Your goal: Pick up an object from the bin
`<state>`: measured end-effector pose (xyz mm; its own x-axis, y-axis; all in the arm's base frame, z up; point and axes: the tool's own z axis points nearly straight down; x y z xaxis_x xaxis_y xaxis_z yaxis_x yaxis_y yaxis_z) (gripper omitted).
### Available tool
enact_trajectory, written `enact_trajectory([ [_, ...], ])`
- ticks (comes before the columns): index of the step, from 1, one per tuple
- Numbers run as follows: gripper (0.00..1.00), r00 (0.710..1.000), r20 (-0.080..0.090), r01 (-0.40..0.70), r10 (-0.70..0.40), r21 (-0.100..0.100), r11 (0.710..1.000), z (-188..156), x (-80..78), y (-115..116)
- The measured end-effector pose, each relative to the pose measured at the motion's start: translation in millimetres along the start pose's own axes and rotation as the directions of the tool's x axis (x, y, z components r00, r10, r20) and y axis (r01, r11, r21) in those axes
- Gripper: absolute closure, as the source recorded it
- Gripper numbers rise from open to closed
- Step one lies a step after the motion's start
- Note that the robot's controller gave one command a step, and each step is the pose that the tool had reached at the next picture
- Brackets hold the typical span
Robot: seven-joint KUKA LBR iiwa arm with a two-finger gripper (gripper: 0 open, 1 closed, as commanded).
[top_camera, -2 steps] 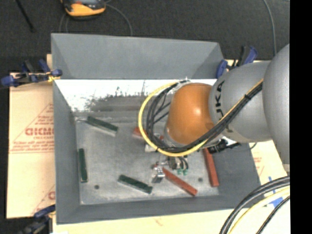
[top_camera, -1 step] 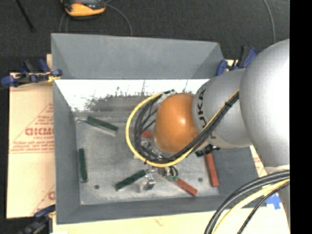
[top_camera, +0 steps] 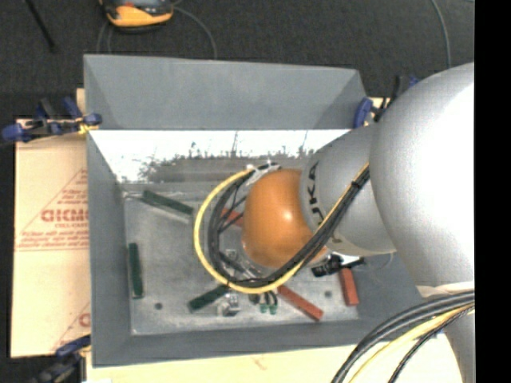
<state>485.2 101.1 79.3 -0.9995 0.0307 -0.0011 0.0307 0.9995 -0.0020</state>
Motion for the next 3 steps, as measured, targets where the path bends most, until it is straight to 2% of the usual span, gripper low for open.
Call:
enact_trajectory([
  [1,1.0,1.0,-0.001,0.0,0.0,0.0,1.0,0,0.4,0],
  [2,1.0,1.0,-0.021,-0.023,0.024,0.015,1.0,0,-22.4,35],
  [3,1.0,1.0,0.001,-0.026,0.026,-0.003,1.0,-103,-26.3,63],
])
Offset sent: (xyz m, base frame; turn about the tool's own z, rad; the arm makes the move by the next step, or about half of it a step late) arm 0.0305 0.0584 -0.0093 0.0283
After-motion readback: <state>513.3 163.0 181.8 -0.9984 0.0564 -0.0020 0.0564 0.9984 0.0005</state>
